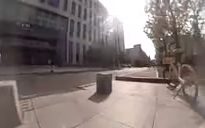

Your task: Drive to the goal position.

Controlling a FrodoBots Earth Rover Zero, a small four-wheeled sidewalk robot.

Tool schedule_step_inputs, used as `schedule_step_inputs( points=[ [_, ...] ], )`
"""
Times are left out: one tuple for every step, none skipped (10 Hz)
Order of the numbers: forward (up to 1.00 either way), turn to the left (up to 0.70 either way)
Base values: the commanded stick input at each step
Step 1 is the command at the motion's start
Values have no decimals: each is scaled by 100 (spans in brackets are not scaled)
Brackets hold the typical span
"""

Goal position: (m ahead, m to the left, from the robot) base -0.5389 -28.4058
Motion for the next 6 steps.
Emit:
schedule_step_inputs(
  points=[
    [0, -100],
    [0, -100],
    [0, -100],
    [0, -100],
    [0, -100],
    [0, -100]
  ],
)
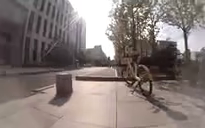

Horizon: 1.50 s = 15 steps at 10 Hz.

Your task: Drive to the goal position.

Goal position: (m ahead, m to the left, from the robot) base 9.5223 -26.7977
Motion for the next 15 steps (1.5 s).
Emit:
schedule_step_inputs(
  points=[
    [0, -100],
    [0, -100],
    [0, -100],
    [0, -100],
    [0, -100],
    [0, -100],
    [0, -100],
    [0, -100],
    [0, -100],
    [0, -100],
    [0, -100],
    [0, -100],
    [0, -100],
    [0, -100],
    [0, -100]
  ],
)
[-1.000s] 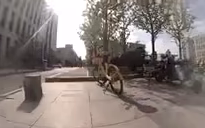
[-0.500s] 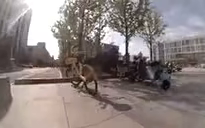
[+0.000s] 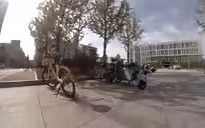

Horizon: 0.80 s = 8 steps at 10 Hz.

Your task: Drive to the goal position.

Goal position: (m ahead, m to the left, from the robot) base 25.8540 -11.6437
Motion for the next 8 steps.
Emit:
schedule_step_inputs(
  points=[
    [4, -47],
    [5, -44],
    [0, -98],
    [7, -13],
    [7, -13],
    [7, -13],
    [6, -12],
    [4, -22]
  ],
)
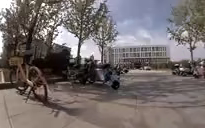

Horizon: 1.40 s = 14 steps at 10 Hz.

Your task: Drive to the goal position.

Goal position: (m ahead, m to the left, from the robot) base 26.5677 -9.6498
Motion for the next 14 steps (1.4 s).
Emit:
schedule_step_inputs(
  points=[
    [0, -100],
    [3, -54],
    [3, -48],
    [0, -100],
    [0, -100],
    [21, -84],
    [73, -51],
    [97, -39],
    [95, -38],
    [76, -37],
    [-9, -49],
    [0, -100],
    [0, -100],
    [0, -100]
  ],
)
